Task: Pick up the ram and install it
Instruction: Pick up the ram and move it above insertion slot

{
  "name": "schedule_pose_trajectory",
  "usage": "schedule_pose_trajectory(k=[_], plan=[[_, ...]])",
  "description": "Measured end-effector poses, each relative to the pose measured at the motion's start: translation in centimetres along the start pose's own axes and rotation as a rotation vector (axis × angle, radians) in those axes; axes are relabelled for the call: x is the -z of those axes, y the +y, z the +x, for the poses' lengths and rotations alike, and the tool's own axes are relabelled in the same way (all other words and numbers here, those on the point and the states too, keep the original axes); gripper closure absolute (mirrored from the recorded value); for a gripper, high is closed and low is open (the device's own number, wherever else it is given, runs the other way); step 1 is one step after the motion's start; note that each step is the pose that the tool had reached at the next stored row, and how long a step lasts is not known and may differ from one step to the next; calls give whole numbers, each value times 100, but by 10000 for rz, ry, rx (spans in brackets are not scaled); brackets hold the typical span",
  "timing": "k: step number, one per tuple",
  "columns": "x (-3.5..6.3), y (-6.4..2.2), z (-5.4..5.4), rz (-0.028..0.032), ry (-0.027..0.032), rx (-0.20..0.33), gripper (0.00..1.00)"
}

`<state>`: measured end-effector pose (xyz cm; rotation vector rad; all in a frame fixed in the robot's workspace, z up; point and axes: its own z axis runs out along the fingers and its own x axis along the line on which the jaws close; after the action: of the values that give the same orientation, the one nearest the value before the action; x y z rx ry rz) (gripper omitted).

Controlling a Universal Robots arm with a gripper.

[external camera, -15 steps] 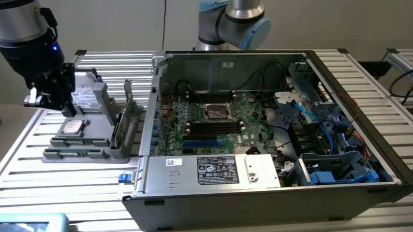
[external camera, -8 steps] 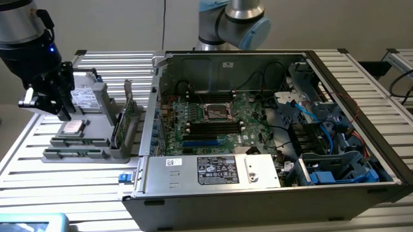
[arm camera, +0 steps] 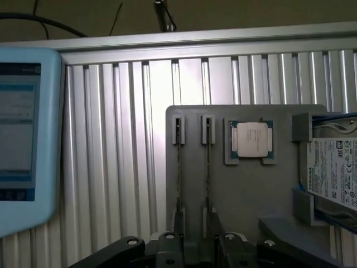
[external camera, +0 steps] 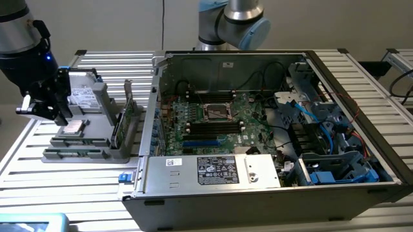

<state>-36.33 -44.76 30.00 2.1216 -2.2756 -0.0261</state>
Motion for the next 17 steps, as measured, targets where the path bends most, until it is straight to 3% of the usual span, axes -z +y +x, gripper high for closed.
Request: schedule_pose_trajectory(k=[4,5,17], plan=[[-72,2,-1,2,4,124,68],[-91,2,-1,3,5,163,62],[-304,7,10,6,18,532,62]])
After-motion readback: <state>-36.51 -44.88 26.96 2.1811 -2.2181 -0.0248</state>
